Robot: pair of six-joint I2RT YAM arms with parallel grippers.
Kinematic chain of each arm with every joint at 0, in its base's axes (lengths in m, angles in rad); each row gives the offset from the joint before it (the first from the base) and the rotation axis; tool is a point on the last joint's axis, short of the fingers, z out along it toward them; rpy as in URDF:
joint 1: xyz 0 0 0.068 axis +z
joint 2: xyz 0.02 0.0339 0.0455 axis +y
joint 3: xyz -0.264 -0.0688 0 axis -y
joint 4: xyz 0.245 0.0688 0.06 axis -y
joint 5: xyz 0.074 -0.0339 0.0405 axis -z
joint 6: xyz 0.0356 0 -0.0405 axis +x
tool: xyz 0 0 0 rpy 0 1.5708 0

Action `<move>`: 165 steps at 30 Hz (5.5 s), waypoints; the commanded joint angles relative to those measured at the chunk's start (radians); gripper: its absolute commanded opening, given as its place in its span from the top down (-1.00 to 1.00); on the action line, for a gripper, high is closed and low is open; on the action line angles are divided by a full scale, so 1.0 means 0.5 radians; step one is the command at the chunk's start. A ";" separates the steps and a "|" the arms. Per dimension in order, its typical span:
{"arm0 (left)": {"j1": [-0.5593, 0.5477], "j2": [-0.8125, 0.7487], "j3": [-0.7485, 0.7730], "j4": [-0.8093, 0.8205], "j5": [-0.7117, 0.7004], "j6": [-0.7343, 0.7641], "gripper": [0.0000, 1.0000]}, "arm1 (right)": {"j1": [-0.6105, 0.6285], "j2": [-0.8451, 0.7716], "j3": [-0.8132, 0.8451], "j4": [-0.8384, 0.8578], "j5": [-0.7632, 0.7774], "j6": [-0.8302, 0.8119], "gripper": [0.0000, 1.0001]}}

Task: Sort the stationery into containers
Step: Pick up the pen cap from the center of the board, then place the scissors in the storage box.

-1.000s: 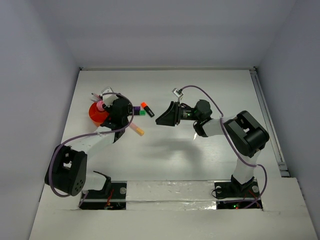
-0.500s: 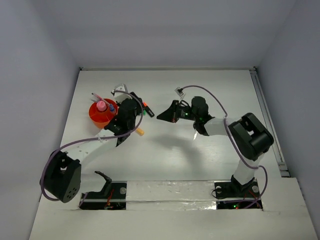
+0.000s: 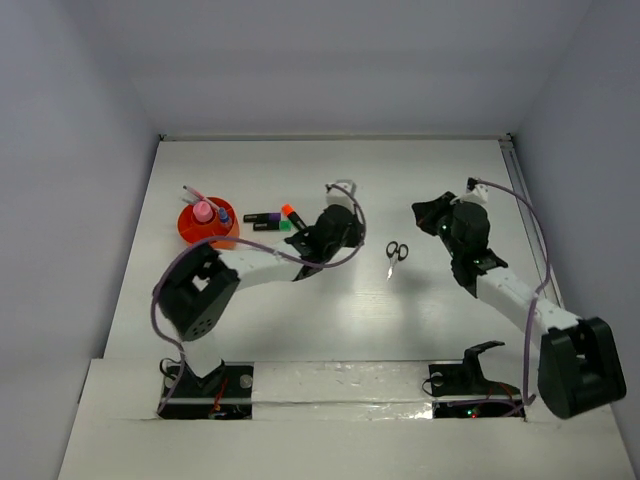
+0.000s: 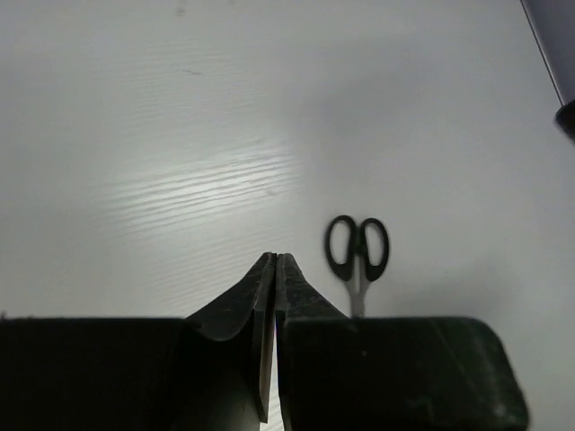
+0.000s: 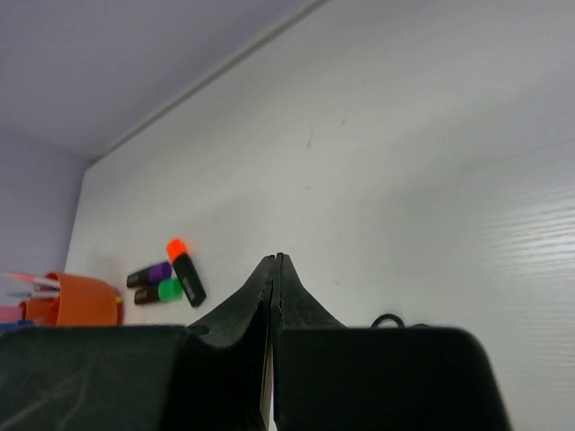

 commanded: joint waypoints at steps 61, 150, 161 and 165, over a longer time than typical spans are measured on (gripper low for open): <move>-0.008 0.052 0.654 -0.473 -0.301 0.212 1.00 | -0.030 -0.526 -0.037 -0.189 0.160 -0.275 0.28; 1.453 0.095 0.178 0.092 -1.811 1.215 0.90 | 0.065 -0.350 -0.053 0.259 -0.868 -0.051 -0.07; 1.281 -0.056 0.181 -0.215 -1.789 0.915 0.41 | 0.102 -0.338 -0.025 0.228 -0.893 -0.042 -0.07; 1.281 -0.129 0.169 -0.320 -1.771 0.838 0.25 | 0.102 -0.307 -0.019 0.235 -0.902 -0.042 -0.07</move>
